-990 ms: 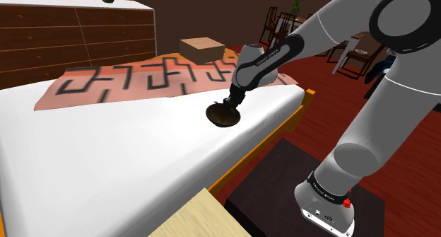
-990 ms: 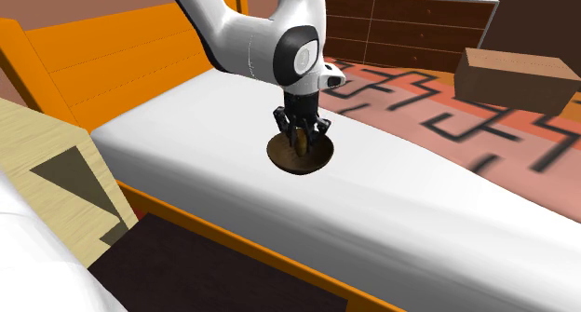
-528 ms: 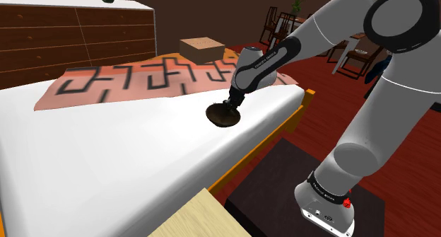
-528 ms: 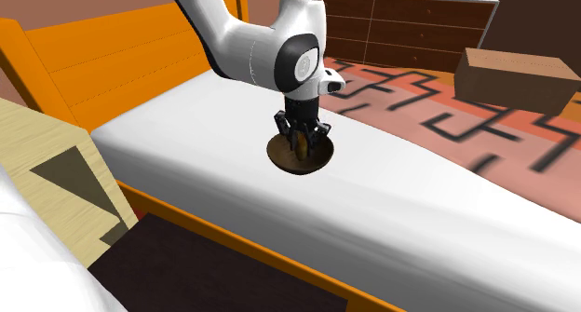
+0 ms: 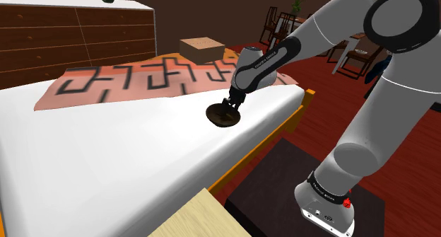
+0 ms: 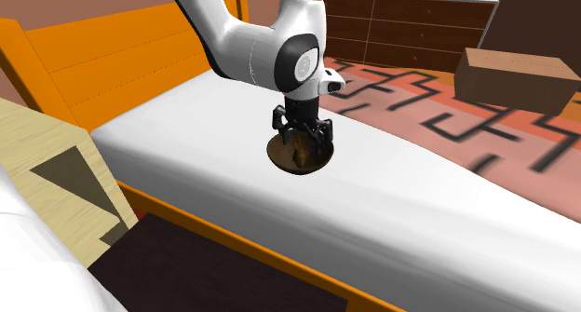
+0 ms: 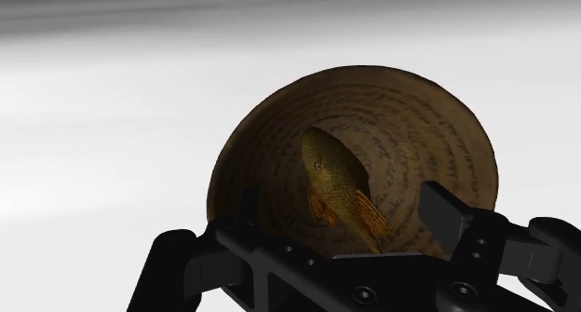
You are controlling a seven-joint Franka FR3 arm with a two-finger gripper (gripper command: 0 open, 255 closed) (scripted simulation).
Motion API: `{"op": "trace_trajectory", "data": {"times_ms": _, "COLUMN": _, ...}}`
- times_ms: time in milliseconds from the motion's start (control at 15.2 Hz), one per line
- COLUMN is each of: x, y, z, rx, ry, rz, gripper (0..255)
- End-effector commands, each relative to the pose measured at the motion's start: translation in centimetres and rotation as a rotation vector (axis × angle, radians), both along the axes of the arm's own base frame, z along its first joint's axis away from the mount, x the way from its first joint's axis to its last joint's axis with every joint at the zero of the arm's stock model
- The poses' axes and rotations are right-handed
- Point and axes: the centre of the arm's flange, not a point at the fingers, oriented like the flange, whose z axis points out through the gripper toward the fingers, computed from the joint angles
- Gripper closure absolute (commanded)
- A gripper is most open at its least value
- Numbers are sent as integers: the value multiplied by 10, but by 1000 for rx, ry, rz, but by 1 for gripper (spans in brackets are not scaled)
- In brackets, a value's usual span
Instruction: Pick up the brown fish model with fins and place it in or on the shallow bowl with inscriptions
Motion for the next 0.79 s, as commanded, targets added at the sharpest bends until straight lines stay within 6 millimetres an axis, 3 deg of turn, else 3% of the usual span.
{"op": "trace_trajectory", "data": {"times_ms": 0, "x": -1, "y": 0, "z": 13, "rx": 0, "ry": 0, "rz": 0, "gripper": 0}}
{"op": "trace_trajectory", "data": {"times_ms": 198, "x": -5, "y": -1, "z": 50, "rx": 0, "ry": 0, "rz": 0, "gripper": 0}}
{"op": "trace_trajectory", "data": {"times_ms": 726, "x": -5, "y": -1, "z": 50, "rx": 0, "ry": 0, "rz": 0, "gripper": 0}}
